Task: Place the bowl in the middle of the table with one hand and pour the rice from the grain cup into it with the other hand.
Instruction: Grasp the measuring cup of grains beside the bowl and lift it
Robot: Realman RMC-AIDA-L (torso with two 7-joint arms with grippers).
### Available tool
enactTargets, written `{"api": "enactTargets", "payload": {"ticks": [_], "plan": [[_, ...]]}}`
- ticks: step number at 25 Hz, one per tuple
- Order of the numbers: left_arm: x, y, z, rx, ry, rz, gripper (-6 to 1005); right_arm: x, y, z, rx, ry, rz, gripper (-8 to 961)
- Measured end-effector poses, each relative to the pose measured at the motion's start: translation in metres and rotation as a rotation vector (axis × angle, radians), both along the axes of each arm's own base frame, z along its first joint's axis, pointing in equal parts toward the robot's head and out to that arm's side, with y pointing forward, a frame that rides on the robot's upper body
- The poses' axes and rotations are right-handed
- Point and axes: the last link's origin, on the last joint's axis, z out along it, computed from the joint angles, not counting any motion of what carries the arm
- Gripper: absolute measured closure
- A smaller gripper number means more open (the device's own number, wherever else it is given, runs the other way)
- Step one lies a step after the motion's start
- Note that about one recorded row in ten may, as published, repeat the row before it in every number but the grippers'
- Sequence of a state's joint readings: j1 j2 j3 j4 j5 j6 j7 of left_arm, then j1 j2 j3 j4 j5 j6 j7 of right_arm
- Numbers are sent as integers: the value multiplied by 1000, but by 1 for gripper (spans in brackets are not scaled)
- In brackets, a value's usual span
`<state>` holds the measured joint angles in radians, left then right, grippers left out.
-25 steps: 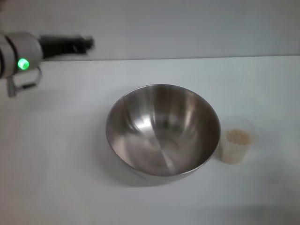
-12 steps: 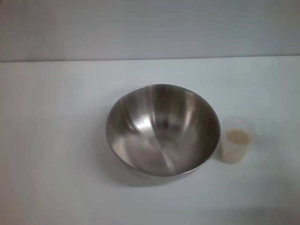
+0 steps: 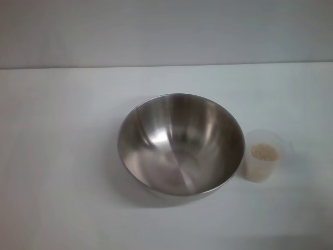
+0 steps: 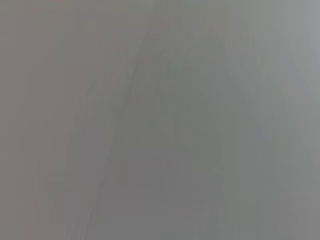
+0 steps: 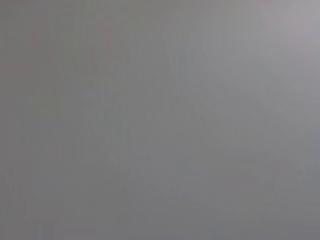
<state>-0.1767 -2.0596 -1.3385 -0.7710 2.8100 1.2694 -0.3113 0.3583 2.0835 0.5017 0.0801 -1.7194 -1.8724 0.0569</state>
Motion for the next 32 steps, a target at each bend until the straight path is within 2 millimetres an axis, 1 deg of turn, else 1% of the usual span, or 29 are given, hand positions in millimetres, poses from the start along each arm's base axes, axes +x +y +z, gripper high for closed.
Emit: {"api": "enactTargets", "payload": {"ticks": [1, 2, 3, 5, 6, 7, 10, 13, 14, 17, 18, 19, 21, 25, 26, 28, 32], "plan": [[-6, -3, -4, -16, 13, 11, 748, 0, 0, 0, 0, 0, 0, 303], [-6, -3, -4, -16, 13, 11, 749, 0, 0, 0, -1, 2, 0, 303], [-19, -8, -11, -40, 37, 53, 749, -1, 0, -2, -4, 8, 2, 303], [-19, -8, -11, -40, 37, 53, 749, -1, 0, -2, -5, 12, 3, 303], [-29, -11, -15, -57, 50, 84, 748, -1, 0, -3, -6, 15, 2, 303], [-37, -14, -16, -64, 56, 106, 748, 0, -1, -3, -7, 15, 0, 303], [-42, -16, -12, -51, 54, 126, 739, 2, -6, -4, -10, 21, -5, 303], [-46, -18, -8, -35, 50, 139, 623, 5, -16, -6, -8, 33, -17, 303], [-46, -18, -7, -31, 49, 138, 585, 5, -16, -6, -8, 33, -17, 303], [-47, -18, -8, -32, 52, 139, 458, 7, -25, -8, -9, 45, -18, 303], [-46, -17, -9, -32, 57, 139, 414, 8, -33, -11, -11, 52, -17, 303], [-46, -16, -9, -33, 59, 139, 370, 8, -33, -11, -11, 52, -17, 304], [-45, -16, -9, -34, 62, 137, 282, 9, -40, -13, -14, 59, -20, 304], [-44, -15, -9, -36, 61, 132, 246, 14, -54, -21, -51, 72, -40, 304], [-44, -15, -9, -36, 60, 132, 237, 14, -54, -21, -51, 72, -40, 304], [-45, -15, -9, -36, 59, 133, 218, 15, -61, -27, -81, 83, -49, 304], [-46, -16, -9, -36, 58, 136, 182, 16, -69, -32, -98, 98, -64, 304]]}}
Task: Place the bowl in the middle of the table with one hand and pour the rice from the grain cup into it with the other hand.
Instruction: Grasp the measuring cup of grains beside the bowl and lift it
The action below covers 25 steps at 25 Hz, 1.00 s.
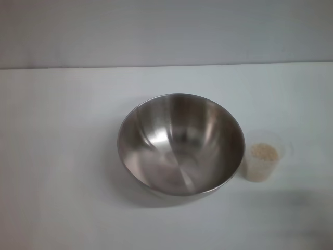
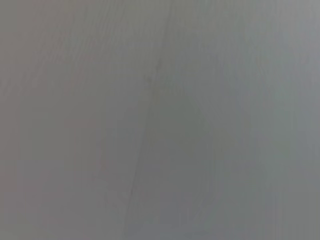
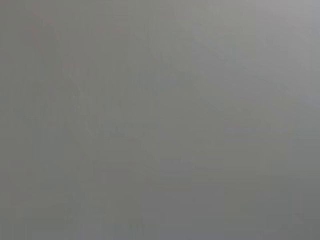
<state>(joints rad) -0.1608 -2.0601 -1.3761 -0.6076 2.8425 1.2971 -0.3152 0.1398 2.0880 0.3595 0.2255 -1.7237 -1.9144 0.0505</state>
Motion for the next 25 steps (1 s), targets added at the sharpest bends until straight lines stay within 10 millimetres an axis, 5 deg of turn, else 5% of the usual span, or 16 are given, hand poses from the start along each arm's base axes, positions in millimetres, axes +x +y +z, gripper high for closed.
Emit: {"api": "enactTargets", "payload": {"ticks": [25], "plan": [[1, 1, 1, 9, 9, -5, 173, 11, -8, -51, -277, 4, -151, 305]]}}
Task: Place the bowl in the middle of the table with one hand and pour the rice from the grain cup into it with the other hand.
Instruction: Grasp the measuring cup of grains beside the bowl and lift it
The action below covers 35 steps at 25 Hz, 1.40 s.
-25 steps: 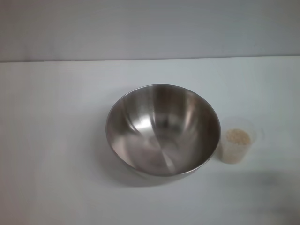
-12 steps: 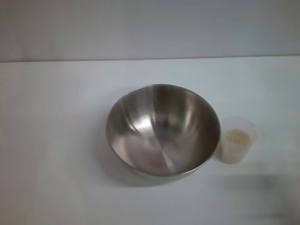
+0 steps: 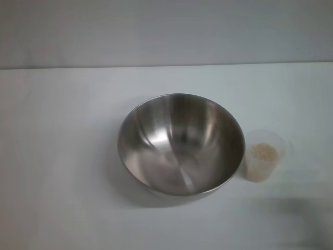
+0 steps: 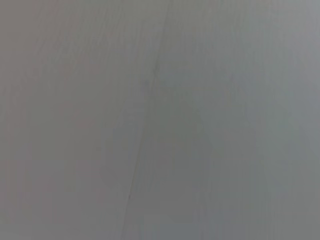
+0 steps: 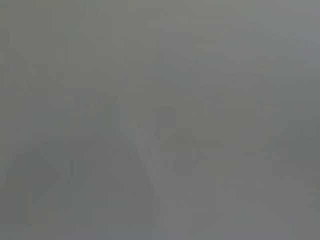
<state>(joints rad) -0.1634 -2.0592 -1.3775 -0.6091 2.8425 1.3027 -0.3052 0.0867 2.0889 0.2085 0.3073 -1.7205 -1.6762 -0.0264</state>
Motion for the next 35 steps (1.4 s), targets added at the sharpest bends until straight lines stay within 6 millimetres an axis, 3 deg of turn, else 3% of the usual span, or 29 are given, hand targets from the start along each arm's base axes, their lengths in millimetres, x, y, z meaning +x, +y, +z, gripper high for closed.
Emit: {"api": "enactTargets", "payload": {"ticks": [10, 35], "plan": [[1, 1, 1, 6, 7, -6, 172, -2, 3, -19, -103, -36, -23, 305], [3, -1, 2, 17, 2, -20, 173, 9, 18, -36, -249, -95, -66, 305]]}}
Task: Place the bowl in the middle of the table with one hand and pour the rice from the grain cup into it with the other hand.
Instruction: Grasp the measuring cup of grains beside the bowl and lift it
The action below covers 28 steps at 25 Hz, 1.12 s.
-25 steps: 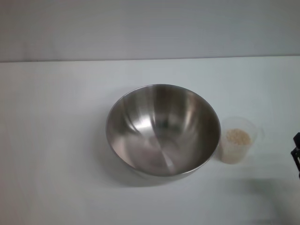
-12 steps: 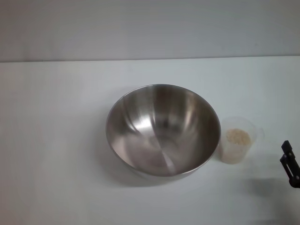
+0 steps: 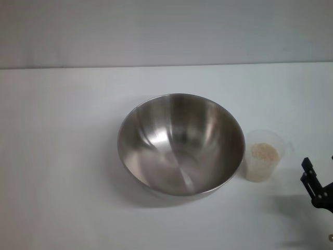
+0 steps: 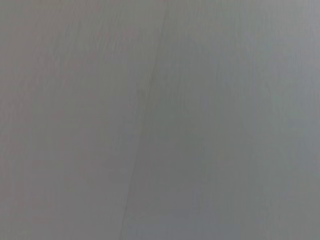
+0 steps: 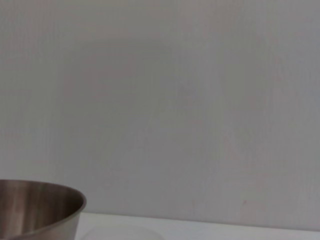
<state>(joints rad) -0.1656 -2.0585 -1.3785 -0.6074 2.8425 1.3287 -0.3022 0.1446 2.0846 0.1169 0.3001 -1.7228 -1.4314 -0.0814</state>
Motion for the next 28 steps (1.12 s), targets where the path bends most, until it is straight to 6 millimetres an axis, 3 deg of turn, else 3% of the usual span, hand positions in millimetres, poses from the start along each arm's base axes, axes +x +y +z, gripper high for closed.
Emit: {"api": "enactTargets", "payload": {"ticks": [28], "plan": [[3, 2, 1, 8, -3, -12, 173, -4, 32, -11, -88, -41, -2, 306]]}}
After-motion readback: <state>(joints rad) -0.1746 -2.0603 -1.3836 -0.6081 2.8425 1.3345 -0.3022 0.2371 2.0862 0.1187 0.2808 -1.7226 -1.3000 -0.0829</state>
